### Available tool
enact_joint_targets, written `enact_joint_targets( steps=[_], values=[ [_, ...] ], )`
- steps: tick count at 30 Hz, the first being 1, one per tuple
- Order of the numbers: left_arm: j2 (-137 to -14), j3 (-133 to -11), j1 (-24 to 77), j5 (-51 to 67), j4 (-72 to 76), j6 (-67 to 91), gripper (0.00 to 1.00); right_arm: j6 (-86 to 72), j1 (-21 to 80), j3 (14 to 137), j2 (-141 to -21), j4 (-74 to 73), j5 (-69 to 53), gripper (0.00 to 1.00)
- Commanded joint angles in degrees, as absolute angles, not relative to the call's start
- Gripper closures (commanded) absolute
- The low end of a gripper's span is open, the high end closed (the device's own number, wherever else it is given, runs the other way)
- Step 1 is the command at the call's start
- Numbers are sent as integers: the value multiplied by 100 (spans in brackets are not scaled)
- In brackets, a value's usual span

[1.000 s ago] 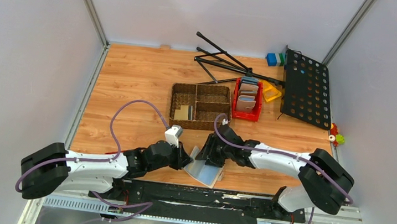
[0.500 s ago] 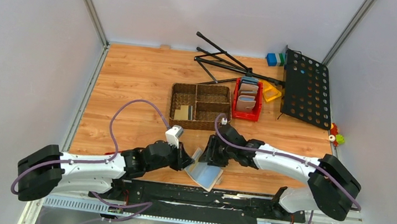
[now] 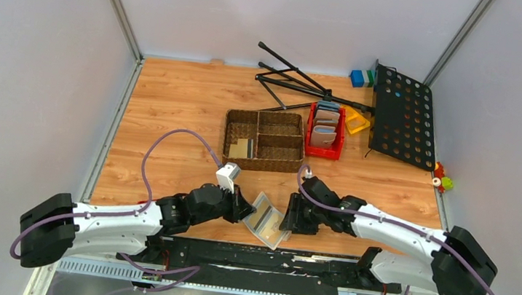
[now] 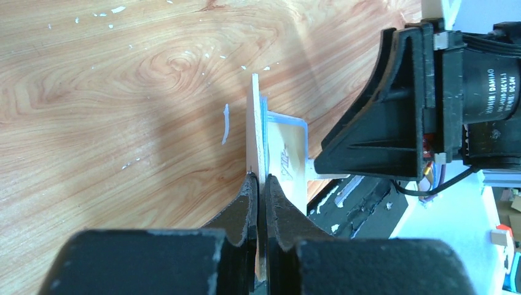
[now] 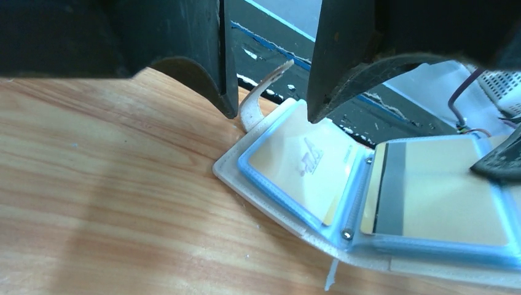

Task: Take the credit cards out of the card holder
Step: Remove the credit card from the card holder.

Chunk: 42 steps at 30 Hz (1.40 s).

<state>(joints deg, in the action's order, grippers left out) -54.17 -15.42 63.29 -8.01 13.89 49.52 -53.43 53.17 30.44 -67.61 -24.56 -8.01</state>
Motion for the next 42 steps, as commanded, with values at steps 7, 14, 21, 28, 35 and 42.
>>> enact_joint_targets(
  steps=[7, 14, 21, 28, 35, 42],
  values=[
    [-5512, -1695, 6331, -1138, 1521, 5193, 99, -5468, 5216, 2565, -5714, -1894, -700, 39],
    [-5637, -1631, 6330, -1066, 1580, 5370, 89, -5260, 5208, 2414, -5763, -1764, -580, 35],
    [-5768, -1492, 6329, -794, 1926, 5540, 76, -5107, 5210, 2518, -6510, -1633, -775, 44],
    [-5896, -1643, 6329, -825, 1417, 5579, 60, -5099, 5207, 2439, -6673, -1432, -764, 54],
    [-6592, -2184, 6319, -521, 782, 5347, 58, -5089, 5205, 2425, -6642, -1412, -745, 55],
    [-7081, -2272, 6304, -302, 997, 5406, 79, -5034, 5210, 2409, -6603, -1392, -740, 55]
  ],
)
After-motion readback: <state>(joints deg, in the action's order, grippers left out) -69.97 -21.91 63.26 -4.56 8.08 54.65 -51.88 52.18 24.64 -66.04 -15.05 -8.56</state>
